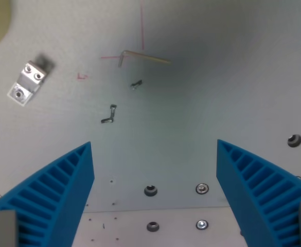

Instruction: Move in gripper positive y

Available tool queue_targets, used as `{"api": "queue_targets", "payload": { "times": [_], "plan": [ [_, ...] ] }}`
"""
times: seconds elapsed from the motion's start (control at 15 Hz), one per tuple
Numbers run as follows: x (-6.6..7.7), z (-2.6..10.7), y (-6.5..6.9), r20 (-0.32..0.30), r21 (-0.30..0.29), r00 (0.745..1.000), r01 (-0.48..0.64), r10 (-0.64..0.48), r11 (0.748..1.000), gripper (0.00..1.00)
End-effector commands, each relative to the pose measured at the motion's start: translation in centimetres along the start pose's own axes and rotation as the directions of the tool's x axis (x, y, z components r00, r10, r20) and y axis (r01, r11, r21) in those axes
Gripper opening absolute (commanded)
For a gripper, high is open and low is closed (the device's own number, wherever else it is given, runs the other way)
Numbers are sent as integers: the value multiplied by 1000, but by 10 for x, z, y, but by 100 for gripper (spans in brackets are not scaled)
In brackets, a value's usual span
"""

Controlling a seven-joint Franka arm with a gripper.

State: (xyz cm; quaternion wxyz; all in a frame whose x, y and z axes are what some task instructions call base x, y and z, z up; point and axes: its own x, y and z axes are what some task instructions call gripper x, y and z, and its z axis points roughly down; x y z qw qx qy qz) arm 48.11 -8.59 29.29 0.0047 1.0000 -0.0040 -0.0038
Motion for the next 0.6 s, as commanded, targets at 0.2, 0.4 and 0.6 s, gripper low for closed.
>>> {"api": "queue_targets", "payload": {
  "times": [0.2,0.4,0.6],
  "plan": [
    [6,-2,26,1,3,1000,15,-15,1000,100],
    [7,-2,41,1,3,1000,15,-15,1000,100],
    [7,-2,56,1,3,1000,15,-15,1000,100]
  ]
}}
